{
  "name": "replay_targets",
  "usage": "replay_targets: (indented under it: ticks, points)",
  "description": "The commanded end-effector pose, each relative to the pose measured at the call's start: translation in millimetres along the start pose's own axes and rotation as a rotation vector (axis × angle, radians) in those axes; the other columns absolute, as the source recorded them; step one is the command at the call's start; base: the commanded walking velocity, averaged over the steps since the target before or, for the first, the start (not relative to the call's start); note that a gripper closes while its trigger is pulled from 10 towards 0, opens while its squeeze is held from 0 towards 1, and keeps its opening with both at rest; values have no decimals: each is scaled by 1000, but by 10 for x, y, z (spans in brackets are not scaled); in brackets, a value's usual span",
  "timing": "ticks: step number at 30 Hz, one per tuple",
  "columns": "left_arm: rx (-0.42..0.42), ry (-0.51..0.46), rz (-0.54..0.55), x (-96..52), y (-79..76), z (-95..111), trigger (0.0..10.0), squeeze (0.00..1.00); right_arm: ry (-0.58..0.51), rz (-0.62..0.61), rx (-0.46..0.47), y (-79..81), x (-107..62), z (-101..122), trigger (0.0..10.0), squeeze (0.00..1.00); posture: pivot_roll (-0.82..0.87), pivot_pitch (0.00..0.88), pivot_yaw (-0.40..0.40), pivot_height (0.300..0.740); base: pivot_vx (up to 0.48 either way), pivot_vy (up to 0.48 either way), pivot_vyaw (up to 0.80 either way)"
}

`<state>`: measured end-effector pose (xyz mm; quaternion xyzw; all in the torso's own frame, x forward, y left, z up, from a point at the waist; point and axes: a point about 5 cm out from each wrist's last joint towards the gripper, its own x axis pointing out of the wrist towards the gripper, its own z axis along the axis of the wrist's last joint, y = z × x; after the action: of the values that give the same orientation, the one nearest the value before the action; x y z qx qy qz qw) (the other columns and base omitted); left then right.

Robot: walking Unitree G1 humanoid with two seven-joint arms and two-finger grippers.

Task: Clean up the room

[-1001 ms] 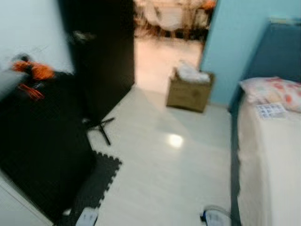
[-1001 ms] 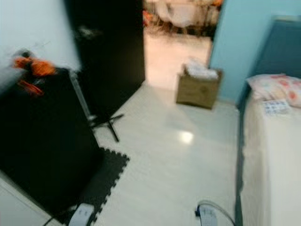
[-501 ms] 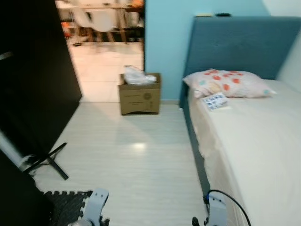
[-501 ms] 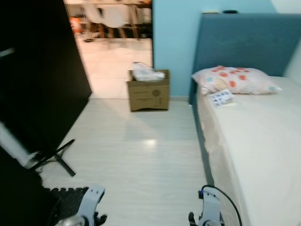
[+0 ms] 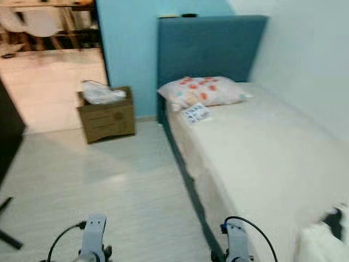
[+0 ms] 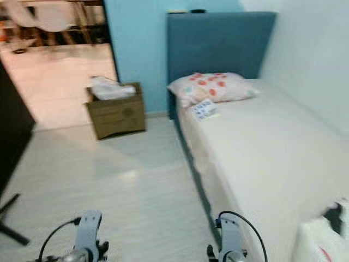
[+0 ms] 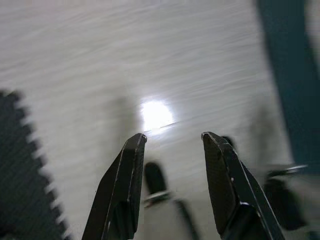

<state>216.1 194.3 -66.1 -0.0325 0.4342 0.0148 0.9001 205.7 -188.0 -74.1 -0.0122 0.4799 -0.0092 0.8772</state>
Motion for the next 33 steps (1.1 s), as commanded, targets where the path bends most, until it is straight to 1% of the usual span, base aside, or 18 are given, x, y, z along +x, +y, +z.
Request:
replay_targets:
  ticks: [1,2,4,8,9,10,12,14,15,16,17,18,20,25,31,33]
  points:
    - [-20,3,-5,4,-46,-24,10000,0,12,-7,-13,-43,-5,-17,10000,0,18,0,-121,740,0,0,-750]
    - [-20,3,-5,4,-46,-24,10000,0,12,-7,-13,-43,-5,-17,10000,0,18,0,-121,740,0,0,-750]
    - [-5,7,-21,8,-93,-36,10000,0,21,-39,-22,-115,-13,-40,10000,0,-1,0,-112,740,0,0,-750]
    - [15,17,-28,7,-111,-57,10000,0,16,-50,-9,-142,-17,-46,10000,0,-1,0,-102,740,0,0,-750]
    - [28,24,-29,5,-111,-76,10000,0,19,-62,18,-163,-21,-68,10000,0,-1,0,-86,740,0,0,-750]
    - [37,29,-29,3,-111,-89,10000,0,21,-72,37,-177,-24,-84,10000,0,-1,0,-86,740,0,0,-750]
    - [86,43,-38,-6,-95,-128,10000,0,16,-86,100,-203,-30,-111,10000,0,3,0,-65,740,0,0,-759]
    - [106,47,-42,-11,-86,-145,10000,0,10,-88,123,-214,-32,-113,10000,0,3,0,-65,740,0,0,-763]
    - [116,55,-38,-16,-71,-168,10000,0,3,-96,133,-227,-33,-104,10000,0,0,0,-38,740,0,0,-763]
    - [116,55,-38,-16,-71,-168,10000,0,3,-96,133,-227,-33,-104,10000,0,0,0,-38,740,0,0,-763]
    - [139,70,-34,-25,-46,-205,10000,0,-10,-109,159,-247,-34,-76,10000,0,-6,0,-14,740,0,0,-763]
    - [139,70,-34,-25,-46,-205,10000,0,-10,-109,159,-247,-34,-76,10000,0,-6,0,-14,740,0,0,-763]
    - [161,82,-39,-33,-31,-235,10000,0,-32,-117,201,-255,-31,-26,10000,0,-8,0,-6,740,0,0,-763]
    - [161,83,-45,-37,-16,-239,10000,0,-66,-111,219,-245,-26,51,10000,0,-11,0,-10,740,0,0,-763]
    - [146,82,-45,-37,-22,-244,10000,0,-72,-118,230,-257,-28,64,10000,0,-10,0,-10,740,0,0,-763]
    - [148,84,-53,-35,-47,-251,10000,0,-72,-118,231,-243,-26,61,10000,0,-1,0,-8,740,0,0,-763]
